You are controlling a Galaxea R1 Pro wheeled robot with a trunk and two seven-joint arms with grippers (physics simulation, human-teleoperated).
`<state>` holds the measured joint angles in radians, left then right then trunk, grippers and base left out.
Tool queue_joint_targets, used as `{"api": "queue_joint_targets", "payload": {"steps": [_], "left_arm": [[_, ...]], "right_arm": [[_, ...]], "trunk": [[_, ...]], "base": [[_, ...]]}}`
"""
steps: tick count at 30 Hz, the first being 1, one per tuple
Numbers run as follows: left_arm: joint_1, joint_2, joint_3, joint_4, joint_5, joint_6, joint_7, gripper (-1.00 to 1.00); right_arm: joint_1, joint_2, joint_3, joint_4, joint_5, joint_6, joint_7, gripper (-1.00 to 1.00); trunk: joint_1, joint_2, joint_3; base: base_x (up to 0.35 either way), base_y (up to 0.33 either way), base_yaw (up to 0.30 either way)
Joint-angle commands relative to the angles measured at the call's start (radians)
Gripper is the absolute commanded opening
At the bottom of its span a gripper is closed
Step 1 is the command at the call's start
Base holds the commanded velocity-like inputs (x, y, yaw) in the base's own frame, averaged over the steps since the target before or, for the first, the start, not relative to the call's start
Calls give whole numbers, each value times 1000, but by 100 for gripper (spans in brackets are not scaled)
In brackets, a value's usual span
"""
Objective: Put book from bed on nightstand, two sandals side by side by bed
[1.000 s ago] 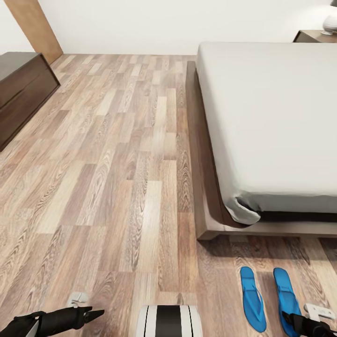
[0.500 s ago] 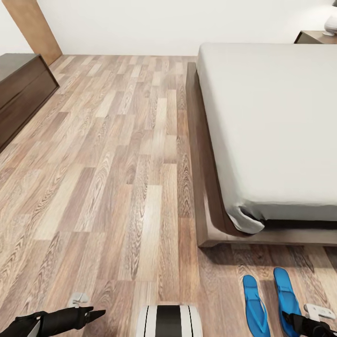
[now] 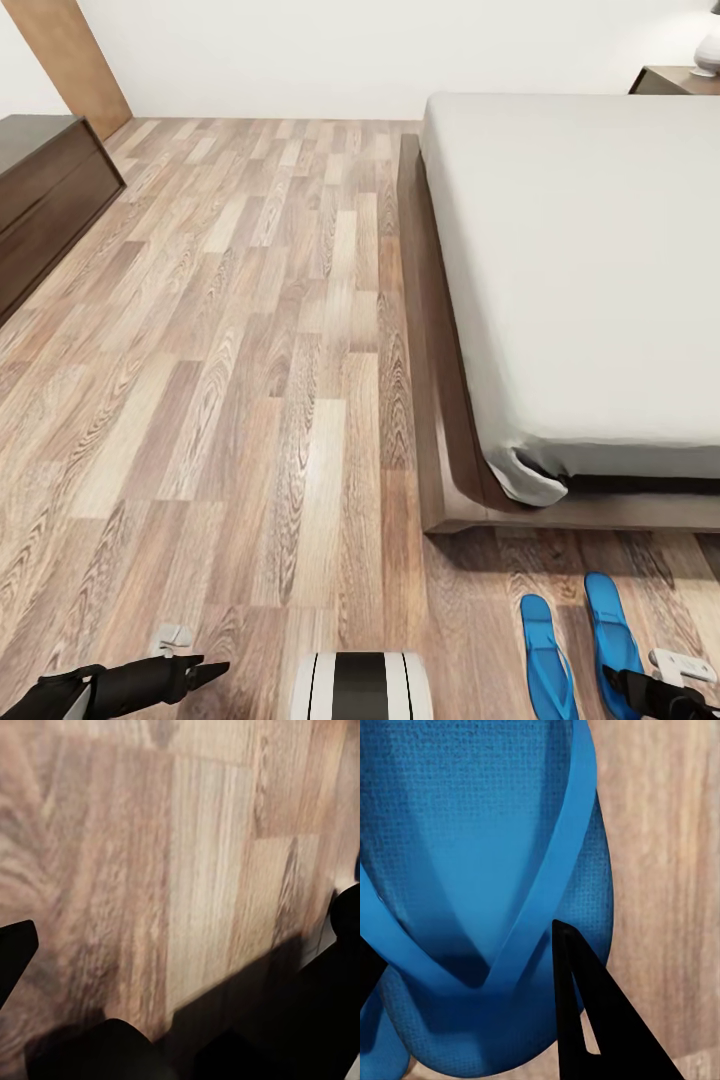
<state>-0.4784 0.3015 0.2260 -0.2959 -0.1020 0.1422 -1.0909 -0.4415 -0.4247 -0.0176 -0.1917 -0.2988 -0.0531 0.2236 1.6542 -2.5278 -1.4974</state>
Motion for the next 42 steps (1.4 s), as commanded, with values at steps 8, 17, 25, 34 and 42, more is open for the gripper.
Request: {"api": "queue_joint_targets", "payload": {"steps": [8,17,25,34,42], "left_arm": [[0,-2,8,-2,-10,10,-4,100],[0,-2,9,-2,-10,10,-4,100],[0,-2,9,-2,-10,10,-6,100],[0,-2,9,-2,-10,10,-6,100],[0,-2,9,-2,-10,10,-6,100]], "right_arm": [[-1,0,-2,1,-7,-2,6,-100],[-1,0,-2,1,-7,-2,6,-100],[0,0,-2,1,-7,-2,6,-100],[0,0,-2,1,-7,-13,7,-100],[0,0,-1,2,-7,-97,7,-100]], "trunk": [[0,0,-1],[4,-2,-35],[7,-4,-66],[10,-6,-89],[10,-6,-89]], "base": [[0,0,0],[0,0,0],[0,0,0],[0,0,0],[0,0,0]]}}
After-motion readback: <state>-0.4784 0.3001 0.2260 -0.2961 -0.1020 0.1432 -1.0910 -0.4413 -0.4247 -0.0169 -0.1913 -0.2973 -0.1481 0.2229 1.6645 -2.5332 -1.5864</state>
